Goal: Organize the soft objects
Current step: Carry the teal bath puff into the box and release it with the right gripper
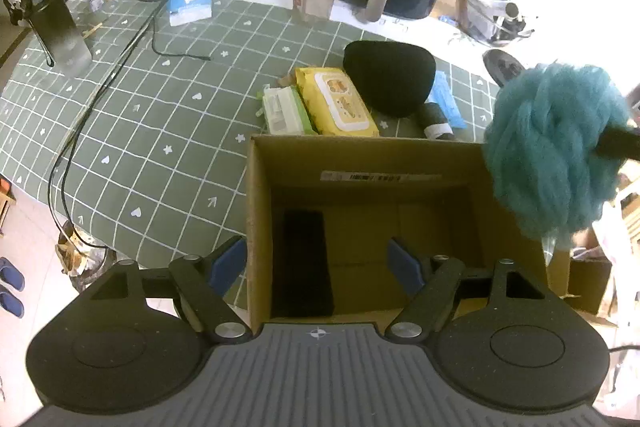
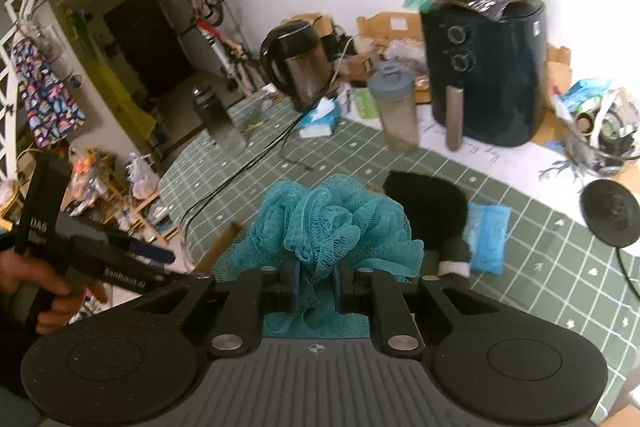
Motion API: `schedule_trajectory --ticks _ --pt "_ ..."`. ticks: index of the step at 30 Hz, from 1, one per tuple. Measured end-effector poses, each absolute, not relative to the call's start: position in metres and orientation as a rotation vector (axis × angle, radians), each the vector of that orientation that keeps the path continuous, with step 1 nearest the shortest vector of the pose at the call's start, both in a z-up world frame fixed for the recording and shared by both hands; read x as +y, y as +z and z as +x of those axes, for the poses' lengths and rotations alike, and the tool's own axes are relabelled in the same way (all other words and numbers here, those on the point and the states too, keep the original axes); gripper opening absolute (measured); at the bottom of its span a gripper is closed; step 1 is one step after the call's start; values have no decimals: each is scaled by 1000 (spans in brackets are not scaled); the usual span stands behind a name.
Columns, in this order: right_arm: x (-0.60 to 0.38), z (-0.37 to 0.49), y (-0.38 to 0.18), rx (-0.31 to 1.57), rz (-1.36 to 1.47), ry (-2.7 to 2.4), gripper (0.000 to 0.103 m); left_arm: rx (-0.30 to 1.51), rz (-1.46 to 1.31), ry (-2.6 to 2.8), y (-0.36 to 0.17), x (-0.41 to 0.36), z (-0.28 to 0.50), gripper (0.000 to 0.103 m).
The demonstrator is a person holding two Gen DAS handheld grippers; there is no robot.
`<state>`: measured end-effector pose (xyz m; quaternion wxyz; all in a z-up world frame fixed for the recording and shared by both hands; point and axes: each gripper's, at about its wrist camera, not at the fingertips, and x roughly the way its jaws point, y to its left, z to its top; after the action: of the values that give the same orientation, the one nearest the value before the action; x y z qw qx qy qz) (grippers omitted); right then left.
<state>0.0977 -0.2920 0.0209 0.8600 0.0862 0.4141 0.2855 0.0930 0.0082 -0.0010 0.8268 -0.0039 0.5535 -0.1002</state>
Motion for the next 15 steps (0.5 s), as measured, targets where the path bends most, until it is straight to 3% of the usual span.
schedule_trajectory --ticks 15 --pt "-248 86 -7 983 55 667 18 1144 -38 -195 8 15 83 77"
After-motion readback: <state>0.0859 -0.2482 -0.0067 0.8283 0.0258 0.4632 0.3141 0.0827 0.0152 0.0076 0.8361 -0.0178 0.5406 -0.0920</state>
